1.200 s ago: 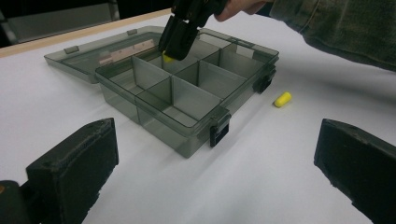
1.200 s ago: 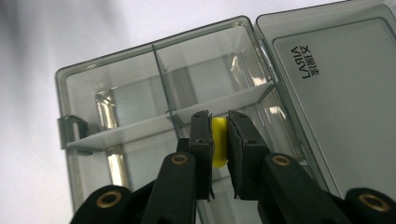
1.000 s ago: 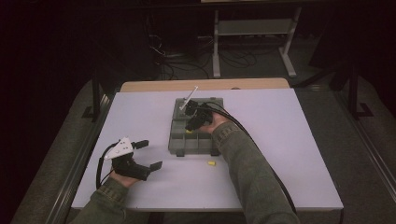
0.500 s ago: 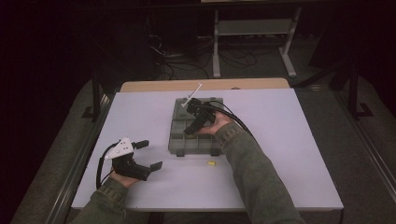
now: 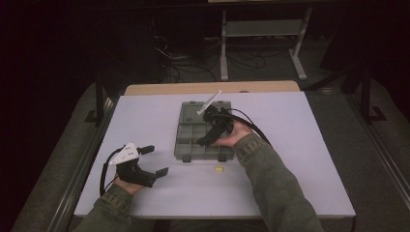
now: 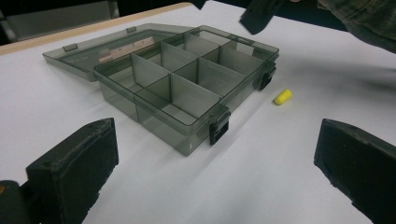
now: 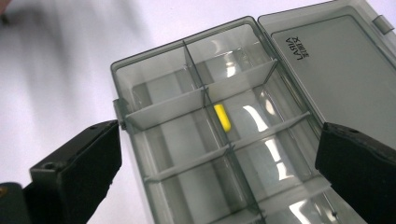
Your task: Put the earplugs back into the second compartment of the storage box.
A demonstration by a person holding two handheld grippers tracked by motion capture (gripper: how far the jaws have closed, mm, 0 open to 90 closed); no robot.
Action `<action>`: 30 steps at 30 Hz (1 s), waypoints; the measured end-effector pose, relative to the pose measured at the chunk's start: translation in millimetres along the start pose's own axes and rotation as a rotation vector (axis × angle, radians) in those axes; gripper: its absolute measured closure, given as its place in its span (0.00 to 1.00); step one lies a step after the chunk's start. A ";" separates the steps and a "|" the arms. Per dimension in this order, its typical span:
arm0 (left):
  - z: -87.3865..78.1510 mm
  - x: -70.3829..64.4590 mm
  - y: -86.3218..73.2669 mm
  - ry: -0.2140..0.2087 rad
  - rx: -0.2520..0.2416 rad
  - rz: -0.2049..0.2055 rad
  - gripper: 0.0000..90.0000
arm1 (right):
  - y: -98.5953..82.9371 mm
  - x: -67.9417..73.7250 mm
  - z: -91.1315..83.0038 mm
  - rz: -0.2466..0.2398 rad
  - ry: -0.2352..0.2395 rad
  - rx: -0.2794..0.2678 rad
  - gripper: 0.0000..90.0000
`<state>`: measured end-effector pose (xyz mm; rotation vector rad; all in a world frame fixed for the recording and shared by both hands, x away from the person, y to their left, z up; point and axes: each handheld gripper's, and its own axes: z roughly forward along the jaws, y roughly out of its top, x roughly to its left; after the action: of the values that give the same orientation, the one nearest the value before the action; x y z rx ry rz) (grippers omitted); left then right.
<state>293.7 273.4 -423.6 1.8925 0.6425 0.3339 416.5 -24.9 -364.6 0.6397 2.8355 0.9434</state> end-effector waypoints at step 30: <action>0.5 0.1 -0.1 0.002 0.005 0.003 0.00 | -55.3 41.7 -12.4 -0.023 0.026 -0.027 0.00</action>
<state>294.1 273.1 -423.8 1.8981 0.6428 0.3368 356.0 -54.4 -385.2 0.5947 2.8408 0.9919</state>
